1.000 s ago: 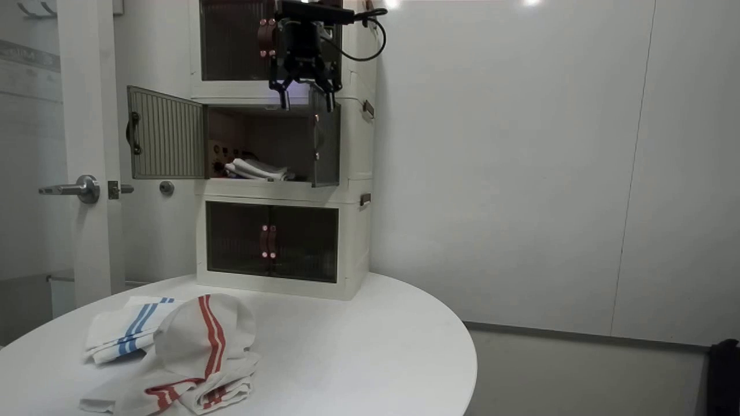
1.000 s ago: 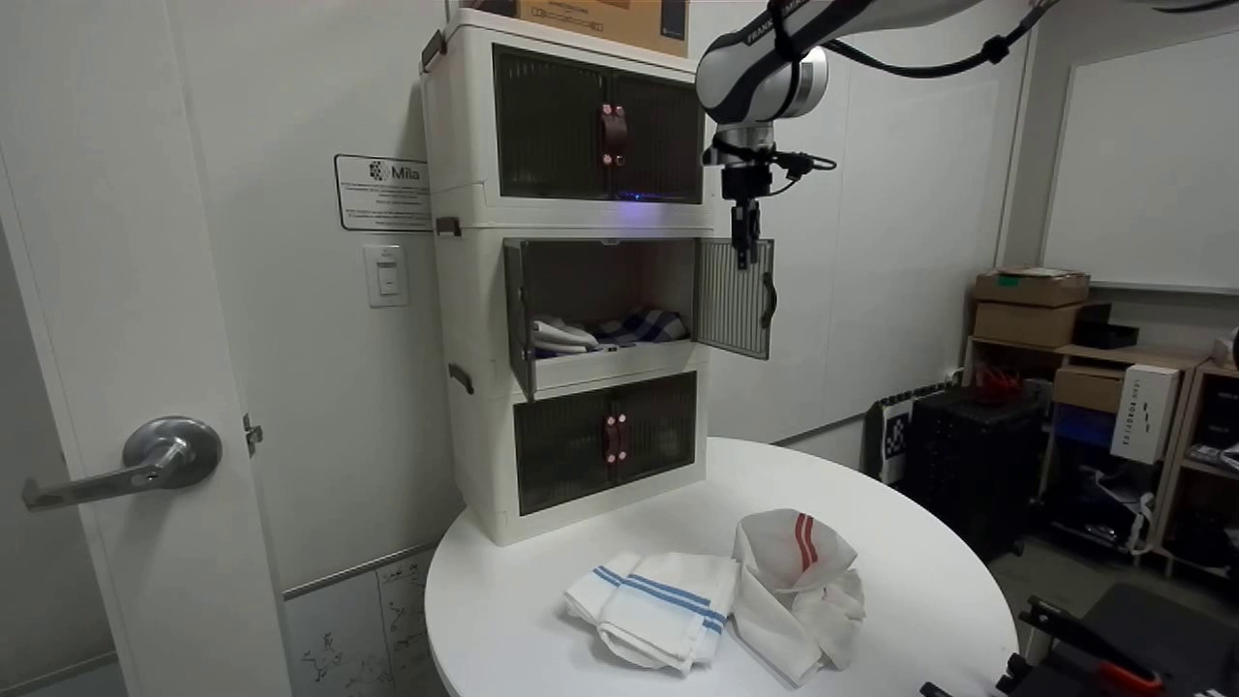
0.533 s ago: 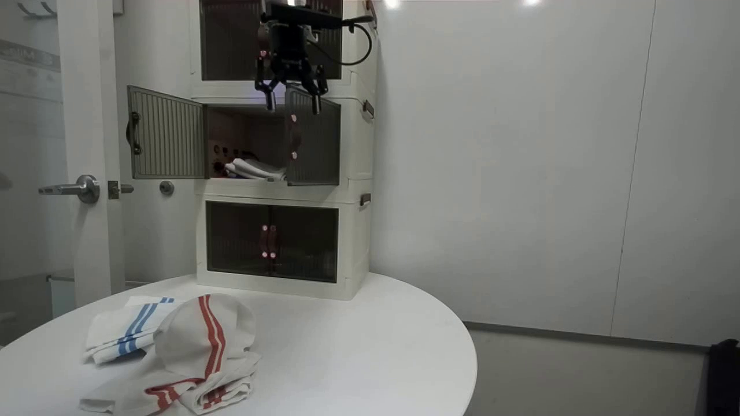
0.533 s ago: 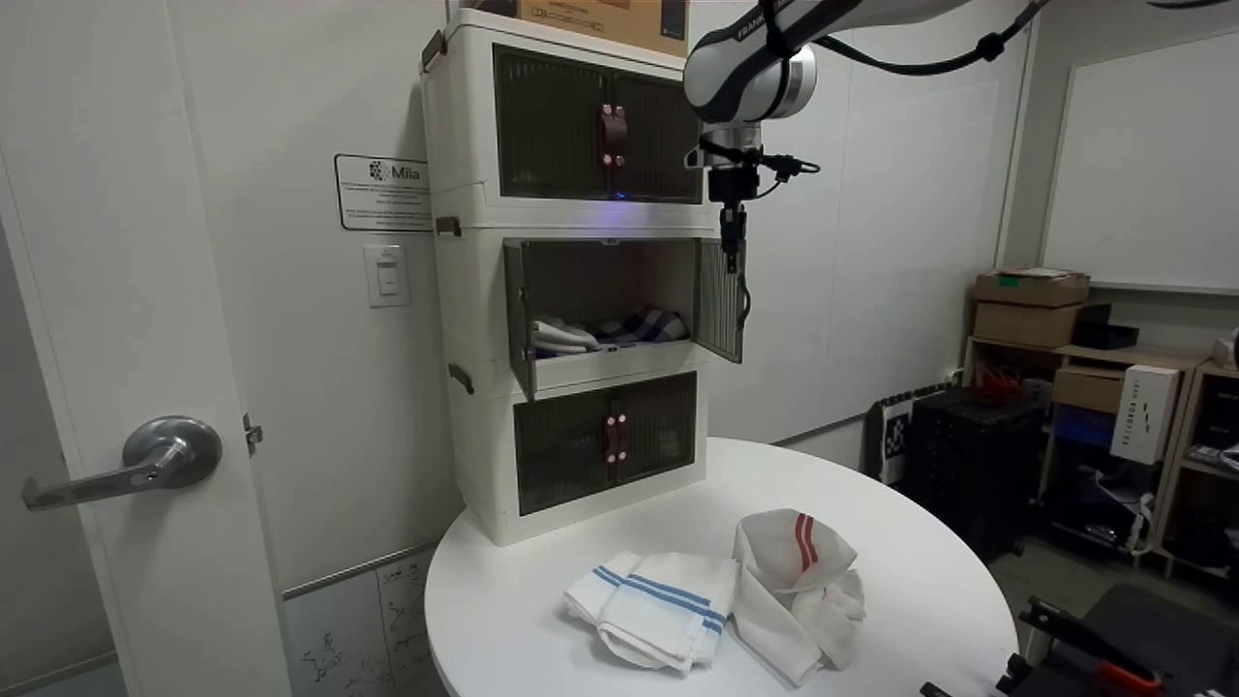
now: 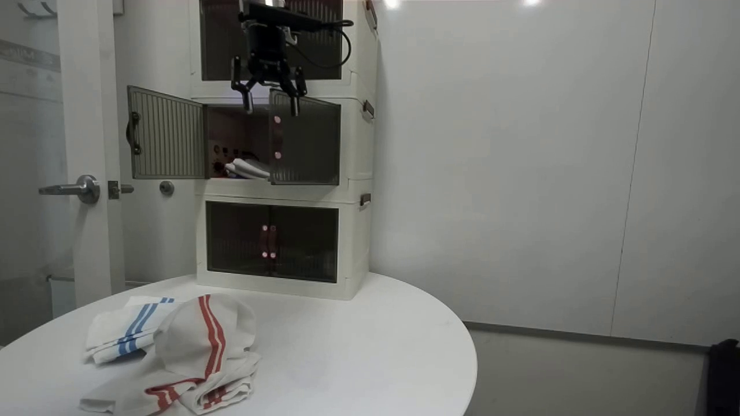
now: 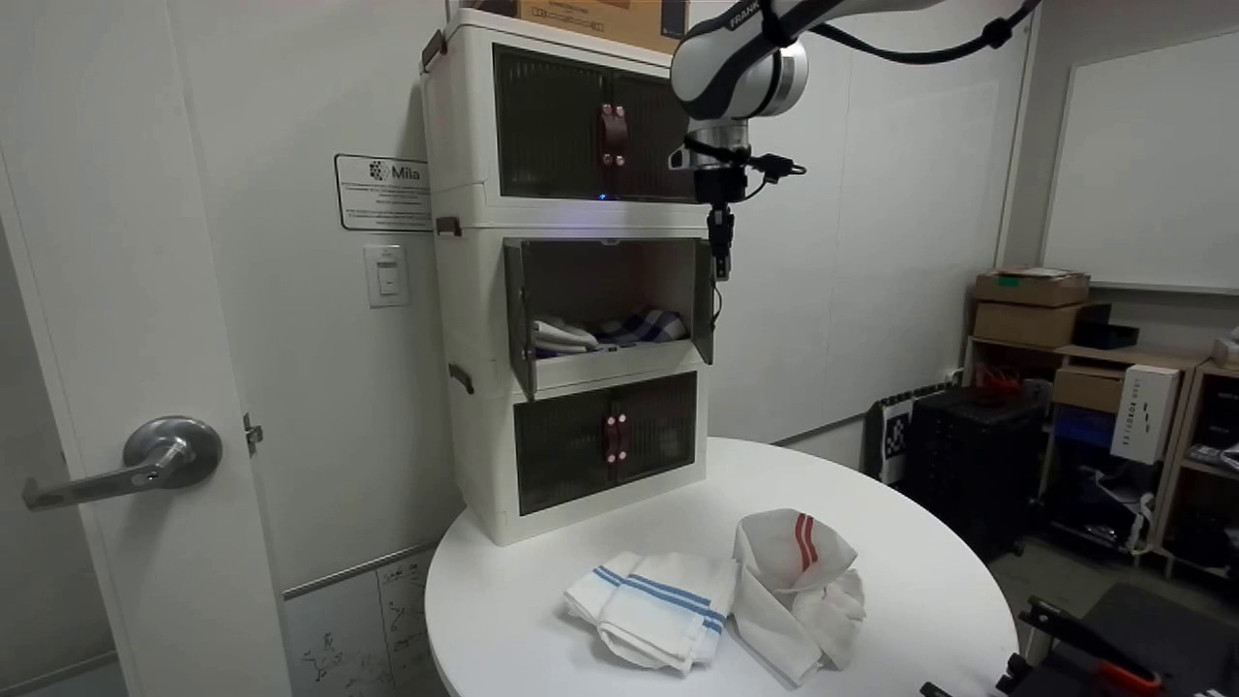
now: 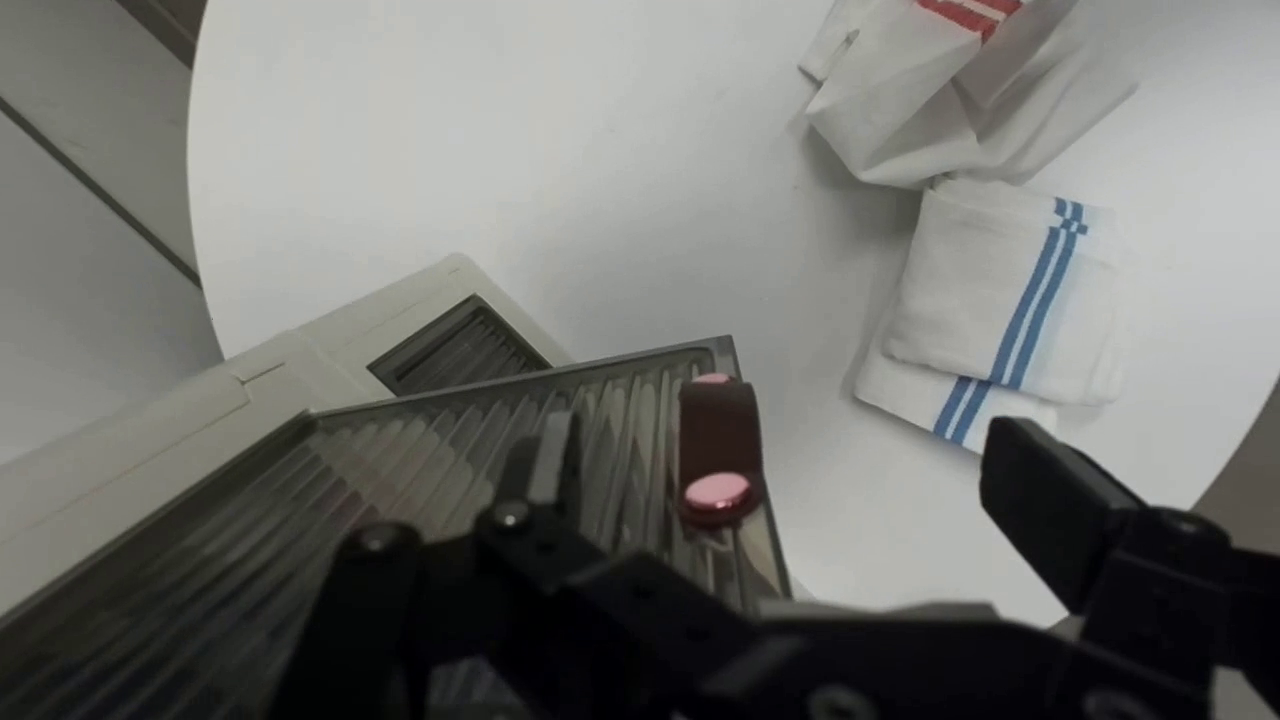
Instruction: Close the middle drawer
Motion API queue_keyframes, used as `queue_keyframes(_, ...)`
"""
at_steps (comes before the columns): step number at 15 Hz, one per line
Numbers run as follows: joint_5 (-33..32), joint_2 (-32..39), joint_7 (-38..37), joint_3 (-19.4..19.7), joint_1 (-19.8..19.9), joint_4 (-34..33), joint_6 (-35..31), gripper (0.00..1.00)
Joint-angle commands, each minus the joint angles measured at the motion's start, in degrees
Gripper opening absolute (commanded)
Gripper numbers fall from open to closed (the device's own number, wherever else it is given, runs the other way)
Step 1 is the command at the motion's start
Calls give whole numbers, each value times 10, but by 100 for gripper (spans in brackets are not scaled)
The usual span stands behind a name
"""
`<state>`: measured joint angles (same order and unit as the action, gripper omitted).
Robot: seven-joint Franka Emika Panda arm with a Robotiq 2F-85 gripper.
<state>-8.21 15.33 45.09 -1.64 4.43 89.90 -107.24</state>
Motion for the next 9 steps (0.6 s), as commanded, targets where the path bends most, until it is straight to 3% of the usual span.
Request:
queue_keyframes(1, 9, -23, 20, -4, -3, 23, -38, 100)
queue_keyframes(9, 28, -10, 54, -5, -1, 0, -76, 100)
